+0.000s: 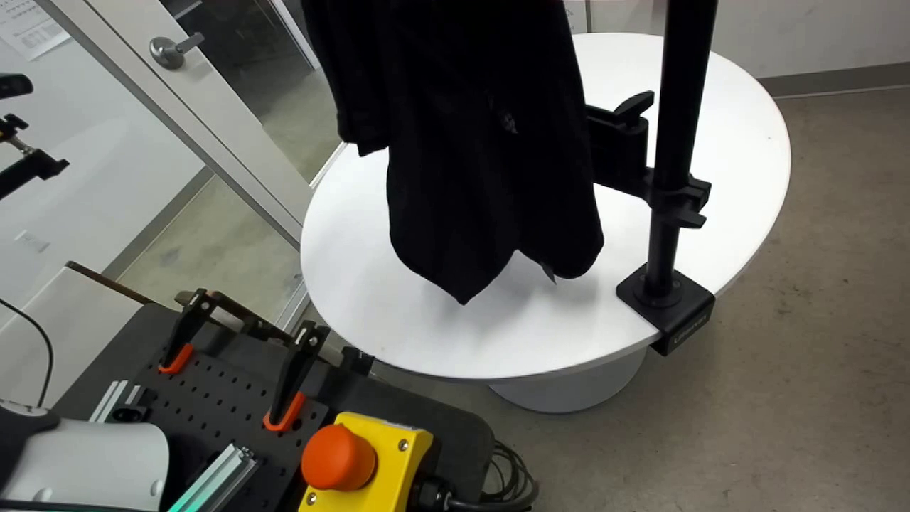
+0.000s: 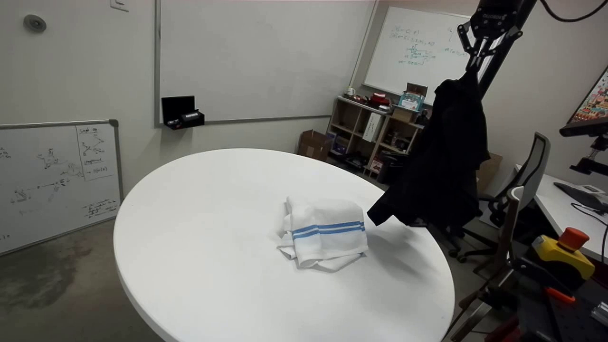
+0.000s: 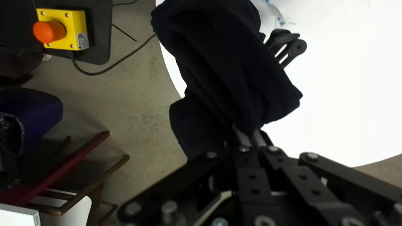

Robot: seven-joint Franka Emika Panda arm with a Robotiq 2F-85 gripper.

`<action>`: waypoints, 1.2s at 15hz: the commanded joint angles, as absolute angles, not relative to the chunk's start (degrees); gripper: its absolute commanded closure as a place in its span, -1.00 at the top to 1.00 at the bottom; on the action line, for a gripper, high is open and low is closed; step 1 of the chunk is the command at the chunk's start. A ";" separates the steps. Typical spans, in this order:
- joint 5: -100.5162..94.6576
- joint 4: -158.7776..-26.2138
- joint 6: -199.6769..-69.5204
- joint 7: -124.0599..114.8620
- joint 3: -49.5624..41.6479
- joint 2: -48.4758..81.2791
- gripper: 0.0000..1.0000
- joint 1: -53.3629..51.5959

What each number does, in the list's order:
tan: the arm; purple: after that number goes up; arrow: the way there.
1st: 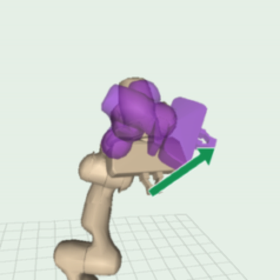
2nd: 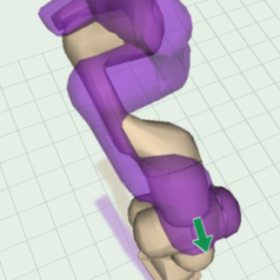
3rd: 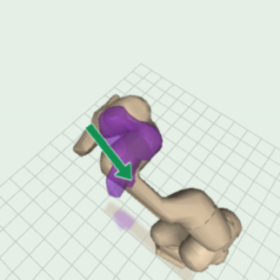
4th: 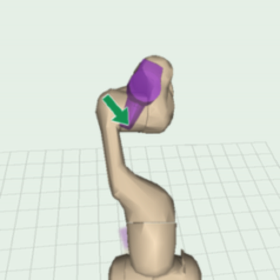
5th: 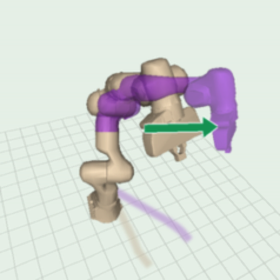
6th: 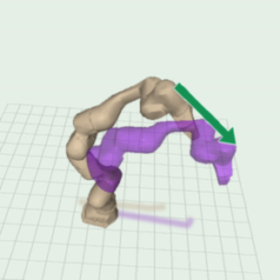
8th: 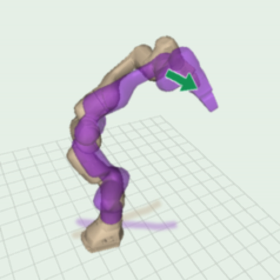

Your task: Hang the black cloth on the object

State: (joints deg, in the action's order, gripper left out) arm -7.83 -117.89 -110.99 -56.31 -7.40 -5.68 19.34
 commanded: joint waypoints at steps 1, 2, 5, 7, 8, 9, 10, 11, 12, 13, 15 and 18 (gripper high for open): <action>-12.47 -112.50 -113.45 -61.20 -8.18 -1.73 -0.99 16.73; -13.82 -111.85 -114.39 -62.30 -8.14 -1.01 -0.99 16.20; -18.12 -109.44 -117.03 -66.13 -7.92 1.99 -0.99 14.20; -20.97 -107.39 -118.00 -68.50 -7.94 4.32 -0.99 12.66; -22.06 -106.12 -118.10 -69.39 -8.02 5.59 -0.99 11.88; -22.99 -105.05 -118.26 -70.12 -8.17 6.59 -0.99 11.19; -24.26 -103.77 -118.34 -71.24 -8.34 7.78 -0.99 10.51; -25.18 -102.63 -118.35 -72.02 -8.55 8.89 -0.99 9.97; -26.09 -101.51 -118.24 -72.82 -8.81 10.01 -0.99 9.52; -26.93 -100.38 -118.13 -73.69 -9.12 11.36 -0.99 9.14; -28.02 -98.57 -117.77 -75.14 -9.99 14.17 -0.99 8.69; -27.93 -96.32 -116.68 -76.48 -11.65 18.44 -0.93 8.32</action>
